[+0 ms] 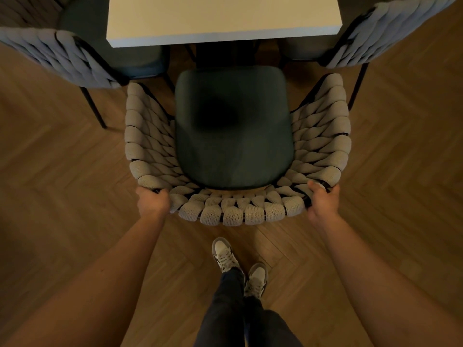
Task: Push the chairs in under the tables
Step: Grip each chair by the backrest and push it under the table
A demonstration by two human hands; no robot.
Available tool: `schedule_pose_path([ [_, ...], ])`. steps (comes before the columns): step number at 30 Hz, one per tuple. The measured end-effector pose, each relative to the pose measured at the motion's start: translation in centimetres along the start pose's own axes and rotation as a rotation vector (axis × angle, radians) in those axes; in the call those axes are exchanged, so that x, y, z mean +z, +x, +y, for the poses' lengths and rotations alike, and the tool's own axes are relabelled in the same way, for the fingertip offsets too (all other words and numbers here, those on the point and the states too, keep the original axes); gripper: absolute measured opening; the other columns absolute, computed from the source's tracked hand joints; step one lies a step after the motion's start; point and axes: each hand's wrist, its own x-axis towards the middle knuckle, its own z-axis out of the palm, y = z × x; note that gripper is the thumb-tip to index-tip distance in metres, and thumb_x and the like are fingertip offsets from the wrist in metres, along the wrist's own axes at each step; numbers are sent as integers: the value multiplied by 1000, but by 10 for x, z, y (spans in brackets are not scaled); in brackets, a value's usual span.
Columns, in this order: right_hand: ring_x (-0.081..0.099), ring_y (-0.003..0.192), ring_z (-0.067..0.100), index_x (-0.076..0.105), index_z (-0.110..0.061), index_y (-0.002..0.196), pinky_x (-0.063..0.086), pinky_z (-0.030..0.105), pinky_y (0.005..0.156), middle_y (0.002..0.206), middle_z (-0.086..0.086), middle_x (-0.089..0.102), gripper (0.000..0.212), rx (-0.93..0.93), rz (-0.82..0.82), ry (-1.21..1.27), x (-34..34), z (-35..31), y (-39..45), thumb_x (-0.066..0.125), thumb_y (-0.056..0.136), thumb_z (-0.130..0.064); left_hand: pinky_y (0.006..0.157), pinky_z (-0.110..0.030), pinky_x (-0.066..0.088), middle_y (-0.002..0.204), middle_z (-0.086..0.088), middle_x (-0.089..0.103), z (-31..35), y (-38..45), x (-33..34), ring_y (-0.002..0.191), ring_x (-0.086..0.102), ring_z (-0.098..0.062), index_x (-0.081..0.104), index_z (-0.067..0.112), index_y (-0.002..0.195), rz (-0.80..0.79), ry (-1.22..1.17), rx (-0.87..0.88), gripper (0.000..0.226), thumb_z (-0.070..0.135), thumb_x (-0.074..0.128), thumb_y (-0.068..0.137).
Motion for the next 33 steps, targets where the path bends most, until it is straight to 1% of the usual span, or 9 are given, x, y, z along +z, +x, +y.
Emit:
schedule_pose_path([
  [6,64,110,26,44,-20,142,54,48,95,125,8,62,56,-2,11,-3,0,1,2,63,93,0,92,-57,52,136,-18,46,-1,1,1,116,54,-40,24,14,147,-6,-19,-1,61,21,57,96],
  [13,63,111,27,42,-21,143,54,48,94,127,7,60,58,-10,12,-24,-1,2,3,63,93,-2,93,-56,52,135,-19,48,-2,-1,0,116,54,-40,27,10,145,10,-3,29,59,21,58,96],
  [17,62,114,26,39,-23,146,52,51,97,133,8,59,63,-24,-3,-64,-5,5,5,66,92,-7,91,-56,53,133,-20,50,-3,-4,0,113,56,-39,26,7,145,13,34,56,59,22,57,97],
  [21,62,113,26,39,-24,146,52,52,97,131,6,60,62,-21,-10,-71,-6,6,7,66,92,-8,89,-56,54,130,-19,51,-4,-6,-2,109,59,-39,26,8,143,3,50,76,56,24,56,98],
  [26,61,118,28,38,-24,147,52,53,98,133,6,59,64,-23,-18,-71,-6,8,9,67,92,-9,90,-54,53,130,-20,51,-1,-8,-3,110,59,-40,27,5,143,8,74,75,56,24,55,98],
  [29,60,118,27,36,-25,148,50,55,99,135,5,58,67,-23,-14,-93,-6,8,10,69,91,-12,90,-55,53,131,-20,51,-1,-8,-3,110,59,-39,27,7,143,-2,60,68,55,23,55,98],
  [33,61,117,26,37,-24,146,51,54,98,134,5,58,63,-29,-41,-97,-9,9,12,66,93,-10,89,-55,54,128,-19,52,-1,-6,-4,108,59,-38,32,8,139,15,53,53,51,24,57,97],
])
